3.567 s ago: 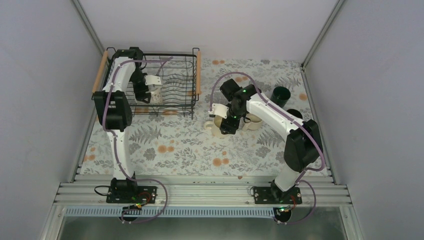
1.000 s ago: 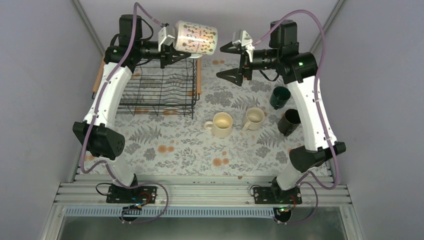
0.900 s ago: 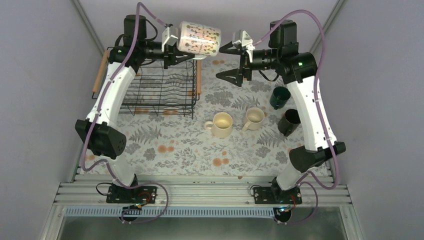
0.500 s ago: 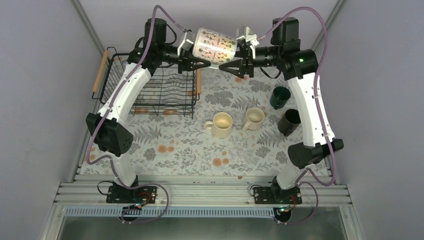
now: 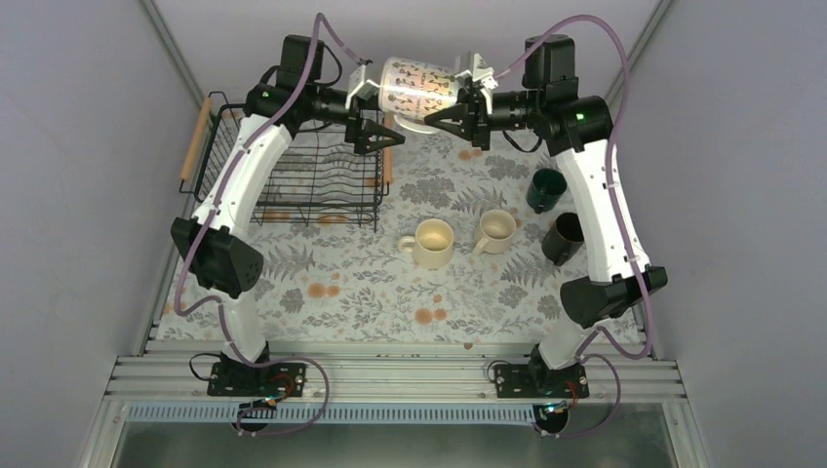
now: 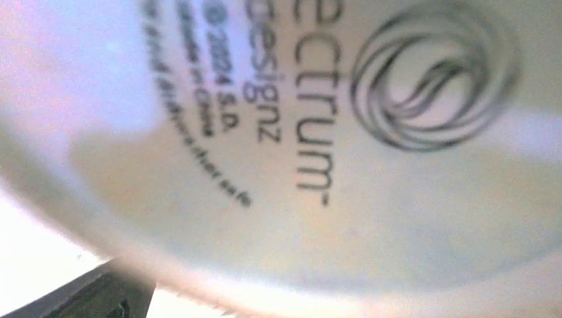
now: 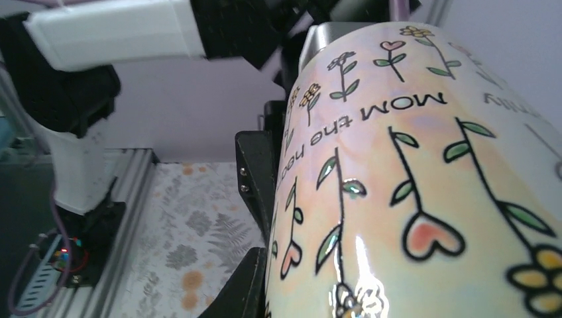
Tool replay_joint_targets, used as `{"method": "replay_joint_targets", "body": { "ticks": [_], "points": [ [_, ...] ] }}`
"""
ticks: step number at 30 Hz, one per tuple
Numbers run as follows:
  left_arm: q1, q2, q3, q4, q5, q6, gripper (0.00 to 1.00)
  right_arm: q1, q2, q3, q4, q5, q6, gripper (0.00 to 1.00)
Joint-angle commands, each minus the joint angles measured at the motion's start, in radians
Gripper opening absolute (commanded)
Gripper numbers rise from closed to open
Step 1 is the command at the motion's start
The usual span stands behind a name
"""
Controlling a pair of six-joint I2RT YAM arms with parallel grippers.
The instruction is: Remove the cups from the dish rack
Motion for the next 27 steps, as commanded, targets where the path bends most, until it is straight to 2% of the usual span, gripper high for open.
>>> {"method": "replay_joint_targets", "body": {
  "ticks": [1,4,7,14,18,22,25,27],
  "points": [
    [0.021,0.045,0.154,-0.347,-0.276,0.323,1.0,-0.012,-0.011,-0.07,0.102,0.264,-0.002,0.03],
    [0.049,0.044,0.148,-0.384,-0.586,0.351,1.0,-0.012,0.05,-0.038,0.036,0.409,-0.026,0.03],
    [0.079,0.002,0.07,-0.355,-0.853,0.381,1.0,-0.012,0.135,0.009,-0.049,0.565,-0.052,0.03],
    [0.127,-0.179,-0.157,-0.118,-1.363,0.38,1.0,-0.01,0.322,0.074,-0.171,0.837,-0.114,0.03],
    [0.144,-0.299,-0.297,0.066,-1.518,0.387,1.0,-0.001,0.415,0.078,-0.204,0.966,-0.123,0.03],
    [0.197,-0.432,-0.446,0.272,-1.561,0.349,1.0,0.006,0.51,0.094,-0.257,1.065,-0.118,0.03],
    [0.221,-0.565,-0.611,0.46,-1.577,0.31,1.0,0.012,0.542,0.081,-0.268,1.108,-0.124,0.03],
    [0.226,-0.604,-0.654,0.506,-1.597,0.259,1.0,0.014,0.555,0.077,-0.273,1.125,-0.135,0.03]
  ]
}}
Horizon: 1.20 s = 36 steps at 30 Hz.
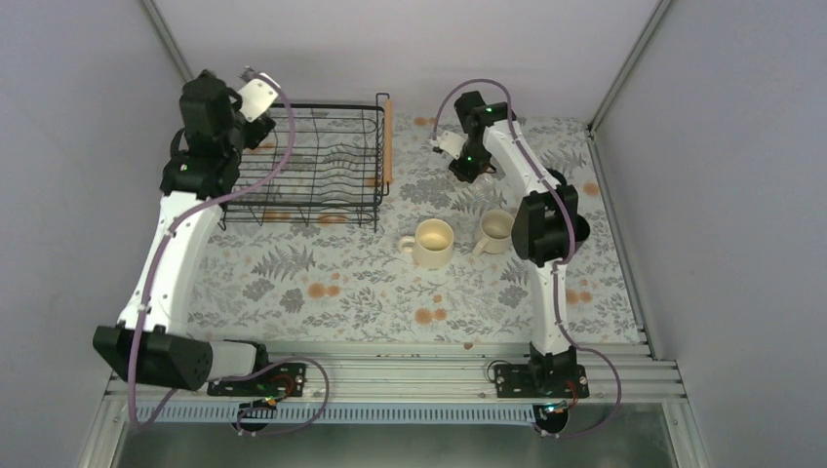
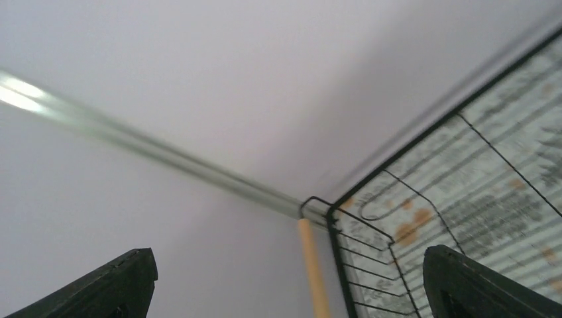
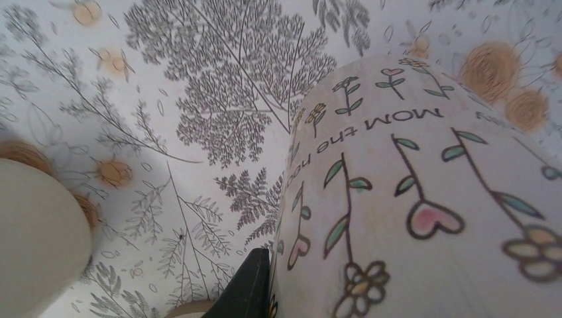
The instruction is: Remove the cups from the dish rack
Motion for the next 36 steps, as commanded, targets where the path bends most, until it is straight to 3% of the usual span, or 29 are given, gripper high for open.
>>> {"method": "replay_joint_targets", "body": {
  "ticks": [1,5,9,13,21,27,28,36],
  "points": [
    [0.015,-0.085,-0.082,0.244,-0.113,-0.135,1.0,0.019,-0.007,0.043,0.0,0.108,-0.04,0.03],
    [0.022,-0.061,-0.033,0.108,-0.125,-0.33,1.0,0.023,0.016,0.034,-0.016,0.128,-0.051,0.04],
    [0.028,-0.118,-0.101,0.116,-0.039,-0.419,1.0,0.023,0.021,0.033,-0.017,0.118,-0.056,0.13],
    [0.031,-0.178,-0.155,0.126,0.048,-0.467,1.0,0.024,0.024,0.026,-0.017,0.126,-0.064,0.22],
    [0.031,-0.227,-0.188,0.153,0.039,-0.511,1.0,0.025,0.037,0.051,-0.015,0.125,-0.055,0.26],
    [0.031,-0.247,-0.193,0.146,0.0,-0.529,1.0,0.025,-0.053,0.041,0.042,0.099,-0.028,0.82],
    [0.031,-0.249,-0.197,0.146,-0.008,-0.531,1.0,0.025,-0.09,0.014,0.077,0.085,-0.025,0.98],
    [0.031,-0.271,-0.242,0.158,-0.003,-0.545,1.0,0.021,-0.562,-0.48,0.509,-0.022,0.044,1.0]
  ]
}}
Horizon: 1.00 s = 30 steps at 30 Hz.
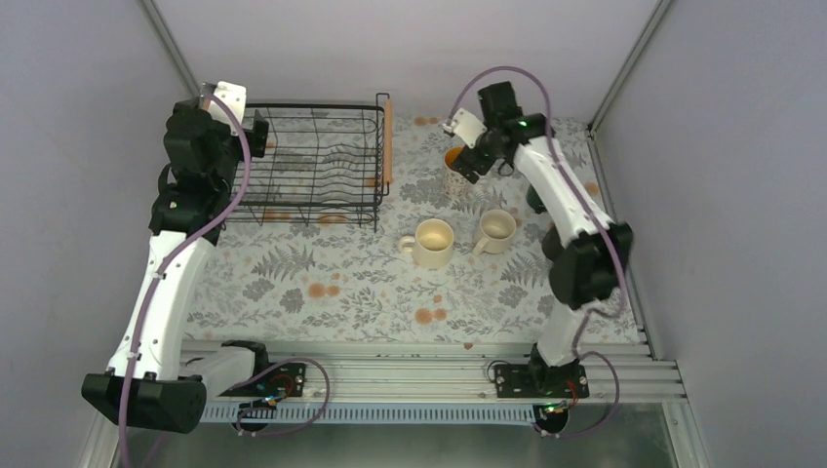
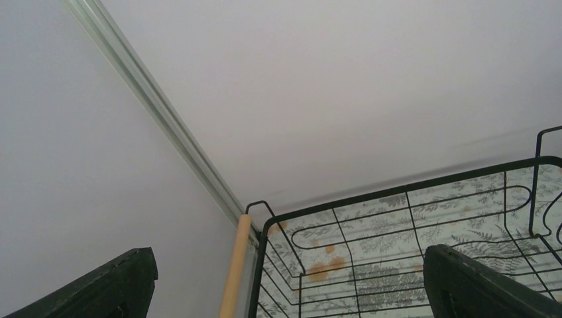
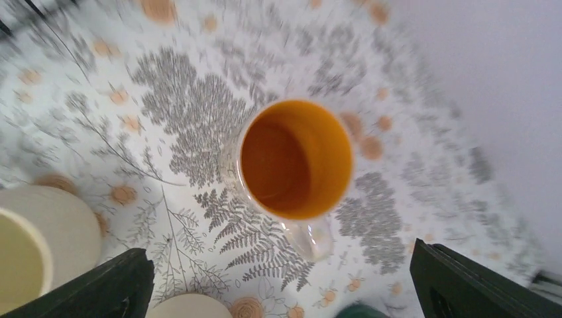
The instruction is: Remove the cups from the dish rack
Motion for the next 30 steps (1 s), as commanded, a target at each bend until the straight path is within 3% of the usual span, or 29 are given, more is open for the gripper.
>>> {"method": "replay_joint_targets", "body": {
  "ticks": [1,16,25,30],
  "points": [
    [0.004,-0.026,-0.025,0.025,-0.008,-0.026,1.0,0.002,-0.275,-0.223,0.297,-0.076,0.069,1.0],
    [0.005,-0.07,-0.114,0.035,0.013,-0.048,1.0,-0.027,-0.893,-0.891,0.527,-0.064,0.126,1.0],
    [0.005,-0.111,-0.174,0.029,0.042,-0.077,1.0,-0.087,-1.224,-1.13,0.632,-0.065,0.184,1.0],
    [0.005,-0.219,-0.351,0.104,0.027,-0.111,1.0,-0.1,-1.375,-1.258,0.673,-0.008,0.205,1.0]
  ]
}}
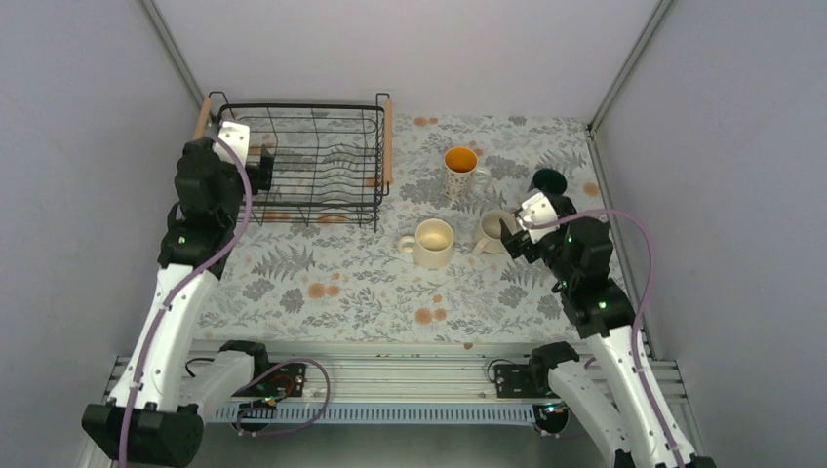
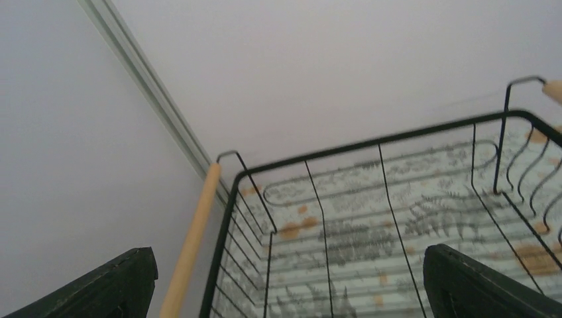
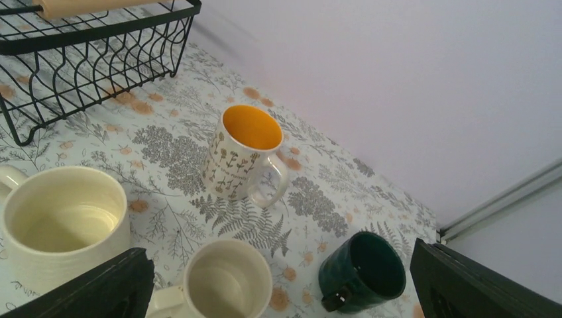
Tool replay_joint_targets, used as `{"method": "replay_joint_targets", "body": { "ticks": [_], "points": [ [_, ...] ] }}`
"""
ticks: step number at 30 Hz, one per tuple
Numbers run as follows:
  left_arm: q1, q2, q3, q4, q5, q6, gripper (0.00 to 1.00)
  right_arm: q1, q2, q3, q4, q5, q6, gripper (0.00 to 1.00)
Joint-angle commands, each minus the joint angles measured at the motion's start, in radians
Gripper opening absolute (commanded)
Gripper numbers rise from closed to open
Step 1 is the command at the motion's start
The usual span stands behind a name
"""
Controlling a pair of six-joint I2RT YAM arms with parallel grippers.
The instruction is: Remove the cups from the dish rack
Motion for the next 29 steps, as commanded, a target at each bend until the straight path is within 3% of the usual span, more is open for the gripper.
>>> {"method": "replay_joint_targets", "body": {
  "ticks": [1,6,12,22,29],
  "points": [
    [0.006,-0.117,-0.164,0.075,-0.001,-0.053,1.0,-0.013,-0.115,-0.111,0.069,0.046,0.047,1.0],
    [0.006,-0.244,-0.363,0.097,-0.032,-0.042,1.0,-0.015,-0.216,-0.185,0.089,0.051,0.097,1.0],
    [0.005,-0.364,-0.487,0.094,-0.02,-0.058,1.0,-0.024,-0.212,-0.211,0.097,0.023,0.13,1.0],
    [0.005,-0.44,-0.539,0.086,0.007,-0.157,1.0,-0.036,-0.24,-0.263,0.111,0.01,0.121,1.0],
    [0.005,-0.397,-0.52,0.059,0.025,-0.153,1.0,-0.036,-0.234,-0.262,0.113,0.023,0.131,1.0]
  ]
}}
